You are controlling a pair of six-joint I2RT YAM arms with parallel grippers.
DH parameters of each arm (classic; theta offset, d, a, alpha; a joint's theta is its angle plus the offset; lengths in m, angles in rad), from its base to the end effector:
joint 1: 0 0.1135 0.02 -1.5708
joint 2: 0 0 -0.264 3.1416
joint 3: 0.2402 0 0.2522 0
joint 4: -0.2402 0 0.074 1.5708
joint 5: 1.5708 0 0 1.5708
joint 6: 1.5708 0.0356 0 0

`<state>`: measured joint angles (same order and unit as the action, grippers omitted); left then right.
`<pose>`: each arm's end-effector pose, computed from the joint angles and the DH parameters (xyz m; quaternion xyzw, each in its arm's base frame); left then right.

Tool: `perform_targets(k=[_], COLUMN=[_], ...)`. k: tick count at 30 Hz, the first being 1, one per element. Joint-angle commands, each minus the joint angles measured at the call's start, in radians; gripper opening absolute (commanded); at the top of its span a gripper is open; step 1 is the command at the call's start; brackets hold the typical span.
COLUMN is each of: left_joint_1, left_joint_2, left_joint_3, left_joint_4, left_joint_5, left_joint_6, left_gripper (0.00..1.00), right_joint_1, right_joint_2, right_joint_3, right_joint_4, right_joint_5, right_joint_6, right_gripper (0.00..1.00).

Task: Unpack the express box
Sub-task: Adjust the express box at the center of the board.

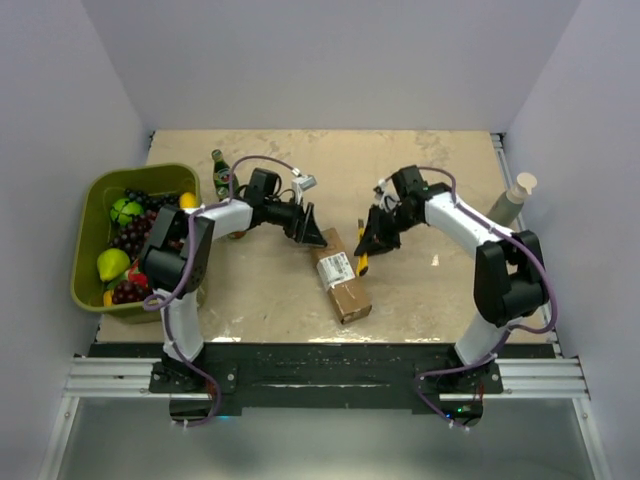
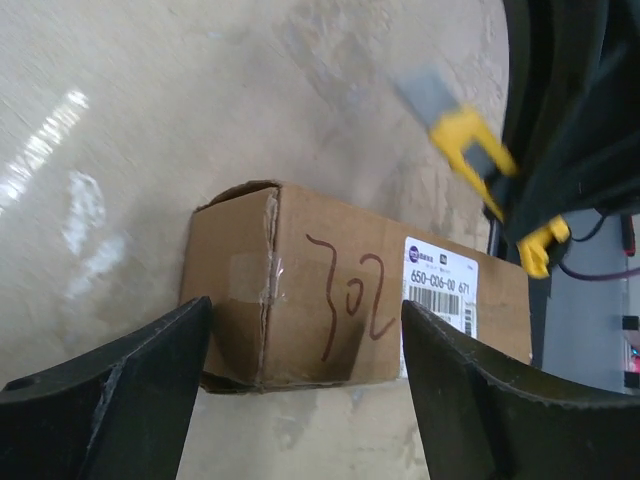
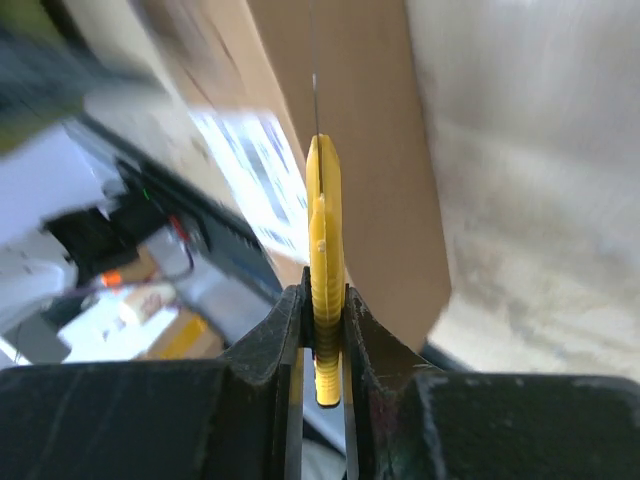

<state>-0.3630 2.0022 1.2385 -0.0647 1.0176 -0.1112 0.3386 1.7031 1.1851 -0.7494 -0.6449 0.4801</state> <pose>0.3739 -0.1744 0.1589 0.2775 0.7852 -0.5157 0.2013 0.3022 0.1291 0.2083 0.0185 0.9386 0.3444 0.0068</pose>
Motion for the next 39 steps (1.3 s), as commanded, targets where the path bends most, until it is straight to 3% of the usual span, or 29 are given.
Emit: perform_targets(k=[1,4,5,6,7,8,9,11,12,14,15,17,18,21,25,31,34,35,39], left_joint_1=[-0.014,-0.016,-0.017,-0.017,-0.019,-0.022,-0.049,-0.102,-0.164,-0.233,-0.29,-0.355,-0.437,-0.549,-0.619,-0.622,-0.622,-0.622,-0.605], left_joint_2=[-0.138,-0.212,-0.261,-0.288,-0.322,-0.401,-0.443,-0.526,-0.543,-0.576,-0.579,-0.563,-0.556,-0.534,-0.435,-0.286,-0.215,-0.194,-0.077], left_joint_3=[-0.109,-0.168,-0.148,-0.134,-0.122,-0.11,-0.105,-0.073,-0.059,-0.034,-0.027,-0.016,-0.022,-0.088,-0.149,-0.177,-0.116,-0.091,0.083], left_joint_4=[-0.044,-0.09,-0.133,-0.167,-0.209,-0.225,-0.253,-0.444,-0.528,-0.696,-0.737,-0.851,-0.854,-0.759,-0.594,-0.329,-0.236,-0.207,-0.237], left_joint_5=[0.019,-0.063,-0.15,-0.193,-0.209,-0.215,-0.22,-0.226,-0.234,-0.249,-0.243,-0.266,-0.29,-0.344,-0.433,-0.562,-0.615,-0.643,-0.711], left_joint_6=[0.03,0.039,0.08,0.205,0.275,0.353,0.559,0.822,1.096,1.288,1.458,1.64,1.742,1.84,1.901,1.802,1.583,1.403,1.003], left_gripper=[0.8,0.8,0.83,0.87,1.0,1.0,1.0,1.0,1.0,1.0,1.0,1.0,1.0,1.0,1.0,1.0,0.95,0.93,0.86], right_joint_1=[-0.053,-0.075,-0.084,-0.095,-0.105,-0.124,-0.133,-0.173,-0.191,-0.254,-0.275,-0.332,-0.335,-0.398,-0.437,-0.464,-0.487,-0.489,-0.49], right_joint_2=[0.021,0.085,0.092,0.099,0.098,0.093,0.083,0.053,0.049,0.032,0.027,0.023,0.02,-0.006,-0.054,-0.18,-0.221,-0.227,-0.217], right_joint_3=[0.192,0.319,0.353,0.396,0.409,0.421,0.427,0.426,0.427,0.429,0.435,0.442,0.456,0.476,0.47,0.369,0.34,0.35,0.387], right_joint_4=[0.073,0.111,0.092,0.091,0.093,0.087,0.084,0.081,0.076,0.062,0.056,0.036,0.027,-0.001,-0.024,-0.048,-0.065,-0.074,-0.111], right_joint_5=[0.082,0.106,0.17,0.172,0.16,0.168,0.172,0.162,0.133,0.107,0.09,0.064,0.056,0.05,0.045,0.03,0.016,0.019,0.025], right_joint_6=[-0.003,-0.079,-0.109,-0.133,-0.141,-0.147,-0.162,-0.173,-0.173,-0.169,-0.164,-0.167,-0.173,-0.207,-0.225,-0.235,-0.239,-0.262,-0.305], right_gripper=[0.0,0.0,0.0,0.0,0.0,0.0,0.0,0.0,0.0,0.0,0.0,0.0,0.0,0.0,0.0,0.0,0.0,0.0,0.0])
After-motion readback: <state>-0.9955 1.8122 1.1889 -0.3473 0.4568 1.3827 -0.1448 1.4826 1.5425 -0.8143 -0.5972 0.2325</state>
